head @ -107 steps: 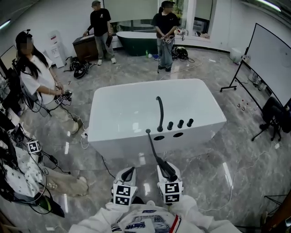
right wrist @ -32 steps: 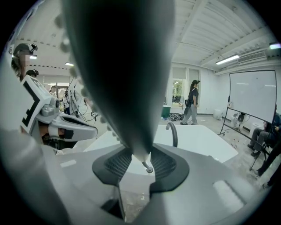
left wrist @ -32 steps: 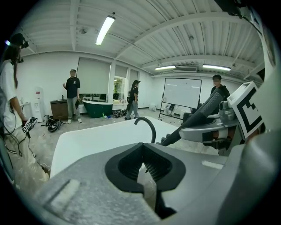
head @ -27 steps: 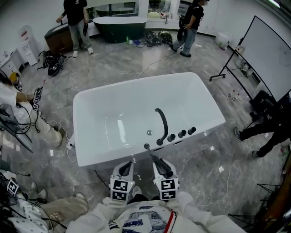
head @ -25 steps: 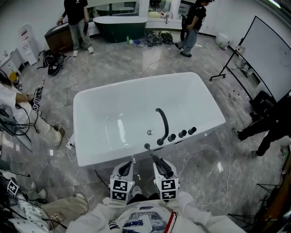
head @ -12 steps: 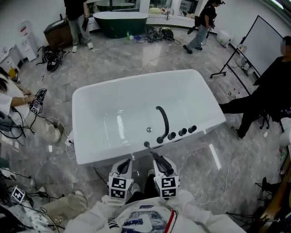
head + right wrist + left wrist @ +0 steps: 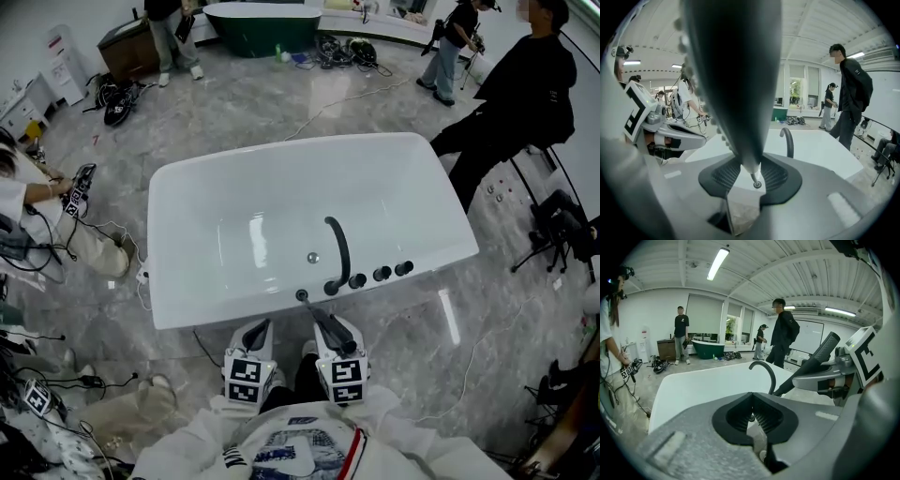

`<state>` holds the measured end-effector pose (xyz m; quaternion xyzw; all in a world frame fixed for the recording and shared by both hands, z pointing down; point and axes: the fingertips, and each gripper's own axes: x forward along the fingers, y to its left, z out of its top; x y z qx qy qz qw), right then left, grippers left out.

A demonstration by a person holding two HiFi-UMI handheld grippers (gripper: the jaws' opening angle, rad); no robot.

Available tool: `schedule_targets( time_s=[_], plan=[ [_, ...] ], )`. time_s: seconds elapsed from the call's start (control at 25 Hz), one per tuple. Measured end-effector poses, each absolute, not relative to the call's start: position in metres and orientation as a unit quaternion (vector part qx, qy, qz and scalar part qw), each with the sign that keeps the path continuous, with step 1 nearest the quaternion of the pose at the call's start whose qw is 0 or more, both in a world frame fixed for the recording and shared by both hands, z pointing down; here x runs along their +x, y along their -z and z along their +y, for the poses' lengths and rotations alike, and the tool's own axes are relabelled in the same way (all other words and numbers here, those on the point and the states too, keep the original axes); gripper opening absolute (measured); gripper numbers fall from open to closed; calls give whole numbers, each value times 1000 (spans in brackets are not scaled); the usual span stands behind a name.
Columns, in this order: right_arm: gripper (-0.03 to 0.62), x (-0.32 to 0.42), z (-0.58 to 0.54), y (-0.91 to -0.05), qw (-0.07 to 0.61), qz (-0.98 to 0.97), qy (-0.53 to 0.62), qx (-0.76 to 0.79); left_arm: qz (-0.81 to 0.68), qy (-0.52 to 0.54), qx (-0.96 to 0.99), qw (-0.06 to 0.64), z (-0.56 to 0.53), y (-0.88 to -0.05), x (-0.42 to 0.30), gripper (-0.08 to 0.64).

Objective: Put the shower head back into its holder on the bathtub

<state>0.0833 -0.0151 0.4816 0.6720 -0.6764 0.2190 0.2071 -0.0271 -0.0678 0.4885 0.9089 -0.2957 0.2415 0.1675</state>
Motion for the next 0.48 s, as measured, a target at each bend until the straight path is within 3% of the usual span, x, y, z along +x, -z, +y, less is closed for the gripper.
schedule_targets(
  time_s=[0.48],
  plan=[
    [137, 107, -53, -518, 224, -731, -231, 601, -353, -267, 879, 178, -92, -513, -2, 2]
  ],
)
